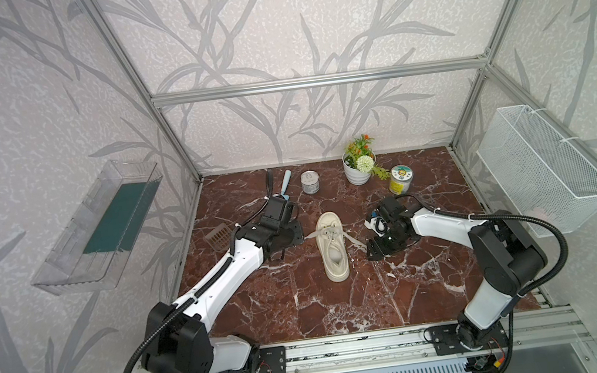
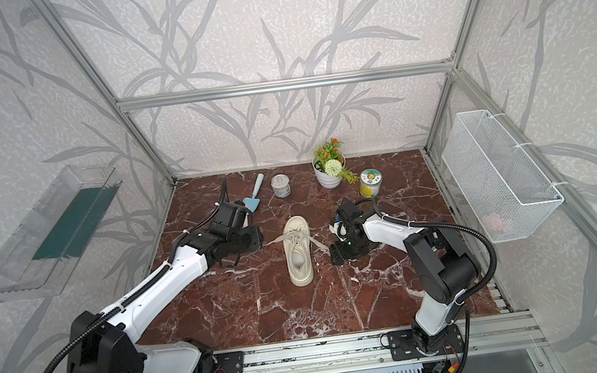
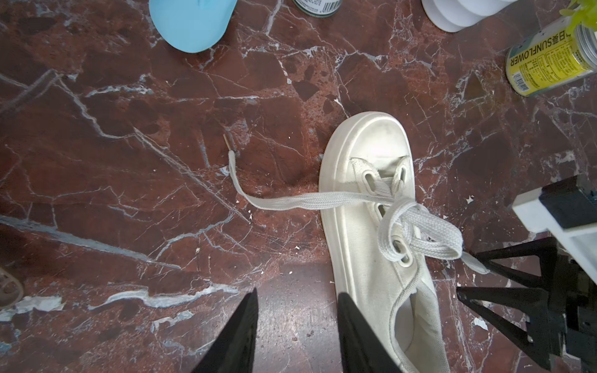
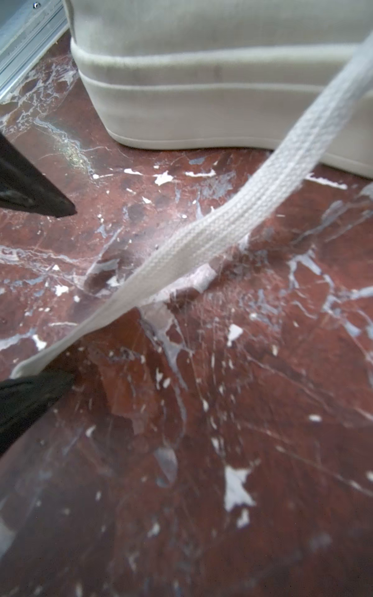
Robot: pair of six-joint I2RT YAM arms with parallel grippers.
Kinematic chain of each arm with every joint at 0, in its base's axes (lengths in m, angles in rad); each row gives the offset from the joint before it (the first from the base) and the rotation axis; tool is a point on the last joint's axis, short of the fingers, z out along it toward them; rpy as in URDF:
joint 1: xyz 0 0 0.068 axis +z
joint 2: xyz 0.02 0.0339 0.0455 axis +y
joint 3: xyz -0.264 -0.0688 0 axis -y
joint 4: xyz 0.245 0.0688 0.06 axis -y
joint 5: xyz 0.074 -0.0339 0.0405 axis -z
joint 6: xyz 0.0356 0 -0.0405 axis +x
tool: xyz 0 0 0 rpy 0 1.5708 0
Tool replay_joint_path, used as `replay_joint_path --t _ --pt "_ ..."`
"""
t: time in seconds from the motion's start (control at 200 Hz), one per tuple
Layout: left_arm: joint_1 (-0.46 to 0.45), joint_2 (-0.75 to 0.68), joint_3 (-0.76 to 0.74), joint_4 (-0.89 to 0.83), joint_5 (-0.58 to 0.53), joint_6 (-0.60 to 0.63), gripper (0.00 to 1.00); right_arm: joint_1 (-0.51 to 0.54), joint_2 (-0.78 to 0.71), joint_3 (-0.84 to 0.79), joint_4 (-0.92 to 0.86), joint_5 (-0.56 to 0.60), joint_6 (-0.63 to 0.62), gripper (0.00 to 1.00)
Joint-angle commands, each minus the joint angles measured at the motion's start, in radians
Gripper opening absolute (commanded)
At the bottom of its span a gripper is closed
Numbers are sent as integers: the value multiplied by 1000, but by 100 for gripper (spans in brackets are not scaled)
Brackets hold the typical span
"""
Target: Tie the shoes
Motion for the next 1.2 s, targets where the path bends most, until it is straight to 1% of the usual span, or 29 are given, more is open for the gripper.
replay_joint_path --t 0.0,0.1,0.155,0.255,0.47,0.595,0.655,0.745,0.825,0.97,1.105,1.195 --pt "6 11 -11 26 28 -13 43 12 -15 7 -79 78 18 74" --pt "6 11 -10 24 33 -15 43 37 -11 28 -122 143 21 69" --pt "6 7 -13 24 31 -15 43 48 -12 31 -134 162 21 67" --pt "5 3 -17 23 32 -17 43 58 -14 29 -137 174 24 59" --pt "6 0 -15 21 39 -24 43 66 1 40 -153 188 24 39" --pt "5 1 -11 21 48 -30 43 71 10 51 -162 190 29 23" --pt "6 3 -8 23 56 -33 43 71 10 56 -164 189 40 17" --pt "4 6 0 20 72 -36 43 71 10 67 -160 177 68 13" --pt "3 8 9 17 89 -33 42 61 4 71 -135 122 104 9" --pt "-1 18 27 7 113 -24 42 31 -26 52 -44 -9 197 6" --pt "-12 25 29 19 141 -30 41 -26 -61 -14 140 -159 338 4" --pt "-25 35 28 30 150 -39 40 -49 -76 -54 274 -220 439 4"
